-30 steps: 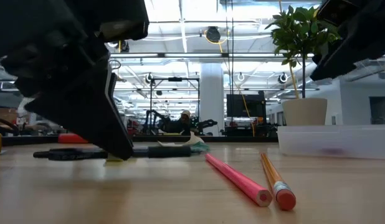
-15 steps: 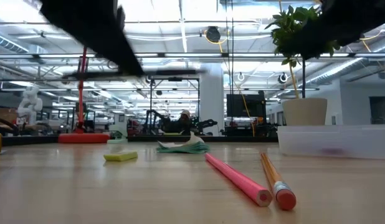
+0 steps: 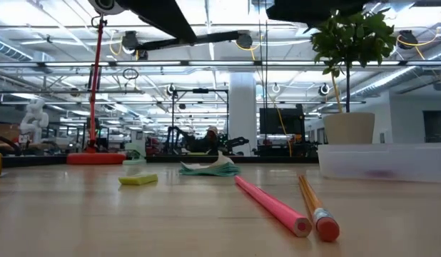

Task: Pack school essentials
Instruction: Put the pen into the supply box

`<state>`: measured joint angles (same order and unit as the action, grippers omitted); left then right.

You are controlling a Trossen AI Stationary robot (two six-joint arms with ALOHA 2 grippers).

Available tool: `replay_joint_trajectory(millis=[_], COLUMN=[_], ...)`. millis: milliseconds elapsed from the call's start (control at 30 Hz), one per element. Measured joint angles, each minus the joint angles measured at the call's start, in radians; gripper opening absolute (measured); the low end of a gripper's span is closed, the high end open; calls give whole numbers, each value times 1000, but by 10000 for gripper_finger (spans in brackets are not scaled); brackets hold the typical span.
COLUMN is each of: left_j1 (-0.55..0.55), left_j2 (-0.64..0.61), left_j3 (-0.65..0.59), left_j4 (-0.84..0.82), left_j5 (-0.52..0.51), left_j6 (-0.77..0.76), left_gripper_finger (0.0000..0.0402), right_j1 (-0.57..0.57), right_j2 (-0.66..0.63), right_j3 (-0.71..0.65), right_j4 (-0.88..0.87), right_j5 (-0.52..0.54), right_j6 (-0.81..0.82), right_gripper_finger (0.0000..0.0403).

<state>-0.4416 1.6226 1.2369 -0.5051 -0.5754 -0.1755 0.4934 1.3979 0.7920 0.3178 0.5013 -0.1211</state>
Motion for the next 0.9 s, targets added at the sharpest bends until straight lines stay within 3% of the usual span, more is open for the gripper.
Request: replay_joint_trajectory(millis=[267, 467, 600, 900], left_j1=[2, -18, -19, -18], left_j2=[0, 0, 0, 0], left_j3=[0, 0, 0, 0], left_j4=[-27, -22, -17, -16], left_j5=[67, 71, 71, 71], left_j6=[-42, -59, -69, -69], left_gripper_finger=[47, 47, 47, 47], right_j1=[-3, -26, -41, -49], right_j2=[89, 122, 122, 122], right_j3=[42, 50, 50, 51], right_j4=[1, 21, 35, 83], right_j5=[96, 69, 21, 21], right_j6=[-74, -32, -6, -37], right_gripper_finger=[219, 257, 254, 226])
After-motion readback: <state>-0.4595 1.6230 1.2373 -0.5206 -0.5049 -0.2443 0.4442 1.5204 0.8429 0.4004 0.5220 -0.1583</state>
